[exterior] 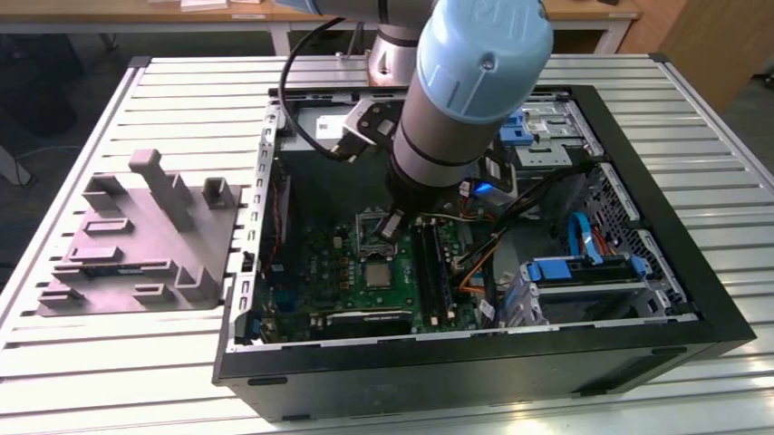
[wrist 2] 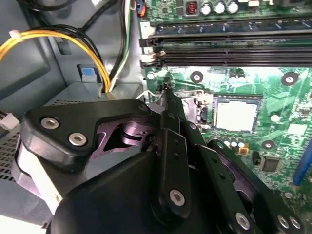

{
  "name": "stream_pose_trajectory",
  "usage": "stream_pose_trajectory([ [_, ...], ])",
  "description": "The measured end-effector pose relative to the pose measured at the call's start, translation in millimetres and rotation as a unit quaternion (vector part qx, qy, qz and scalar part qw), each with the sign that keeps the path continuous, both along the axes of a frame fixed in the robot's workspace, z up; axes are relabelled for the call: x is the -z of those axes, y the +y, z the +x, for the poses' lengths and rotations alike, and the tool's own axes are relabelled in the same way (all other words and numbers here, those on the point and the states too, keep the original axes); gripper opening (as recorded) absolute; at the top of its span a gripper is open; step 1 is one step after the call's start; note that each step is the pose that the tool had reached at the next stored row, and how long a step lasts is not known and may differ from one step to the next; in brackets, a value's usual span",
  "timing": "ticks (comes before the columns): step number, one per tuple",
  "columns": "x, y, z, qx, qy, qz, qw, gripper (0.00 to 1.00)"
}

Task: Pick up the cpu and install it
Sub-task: 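Close the cpu cover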

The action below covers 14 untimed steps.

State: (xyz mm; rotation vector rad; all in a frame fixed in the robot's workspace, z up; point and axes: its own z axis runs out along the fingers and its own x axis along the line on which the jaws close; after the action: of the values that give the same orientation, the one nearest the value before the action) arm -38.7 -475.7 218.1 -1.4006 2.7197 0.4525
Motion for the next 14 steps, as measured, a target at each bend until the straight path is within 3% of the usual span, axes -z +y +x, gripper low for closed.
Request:
stream_pose_trajectory([
  [3, 1.5, 1.0, 0.7, -0.004, -0.0025, 0.0009, 1.0000, 0.11],
  [8, 3.6, 2.5, 0.9, -0.013, -0.0158, 0.0003, 0.9998, 0.11],
  [14, 5.4, 9.6, 1.9, -0.013, -0.0168, -0.0012, 0.9998, 0.11],
])
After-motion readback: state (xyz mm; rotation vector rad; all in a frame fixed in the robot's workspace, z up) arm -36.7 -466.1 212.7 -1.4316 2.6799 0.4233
